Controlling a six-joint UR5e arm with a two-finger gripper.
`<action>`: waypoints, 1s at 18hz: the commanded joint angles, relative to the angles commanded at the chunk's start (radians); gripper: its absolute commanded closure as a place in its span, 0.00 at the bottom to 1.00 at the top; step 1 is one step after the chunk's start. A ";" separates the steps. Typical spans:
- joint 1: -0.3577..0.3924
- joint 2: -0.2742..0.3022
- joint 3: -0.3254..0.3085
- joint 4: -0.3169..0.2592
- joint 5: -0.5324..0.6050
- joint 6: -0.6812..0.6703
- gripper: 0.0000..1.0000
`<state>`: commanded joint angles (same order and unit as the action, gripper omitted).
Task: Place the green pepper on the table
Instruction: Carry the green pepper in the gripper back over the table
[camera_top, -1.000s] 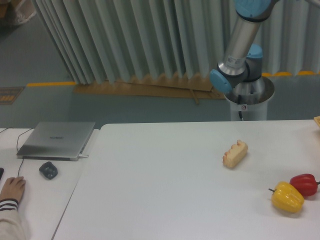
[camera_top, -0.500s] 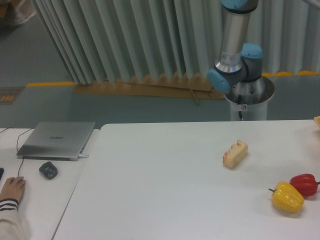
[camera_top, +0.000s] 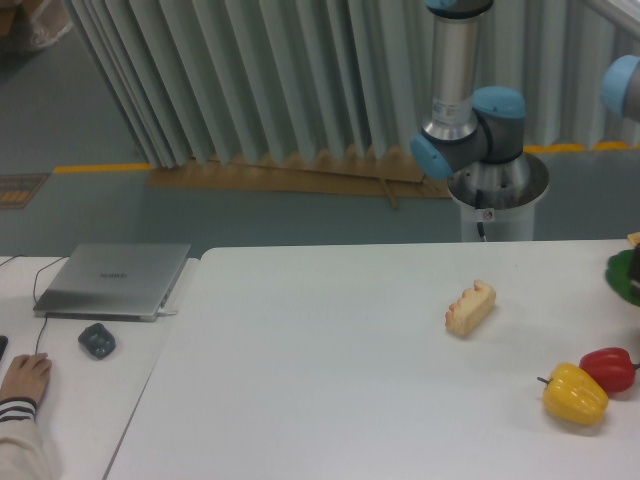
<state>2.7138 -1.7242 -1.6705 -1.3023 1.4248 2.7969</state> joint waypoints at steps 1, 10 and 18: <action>-0.026 0.002 0.000 0.000 0.031 -0.049 0.39; -0.161 -0.023 -0.018 0.012 0.120 -0.273 0.39; -0.230 -0.046 -0.049 0.058 0.196 -0.485 0.39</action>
<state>2.4837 -1.7702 -1.7195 -1.2442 1.6213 2.3119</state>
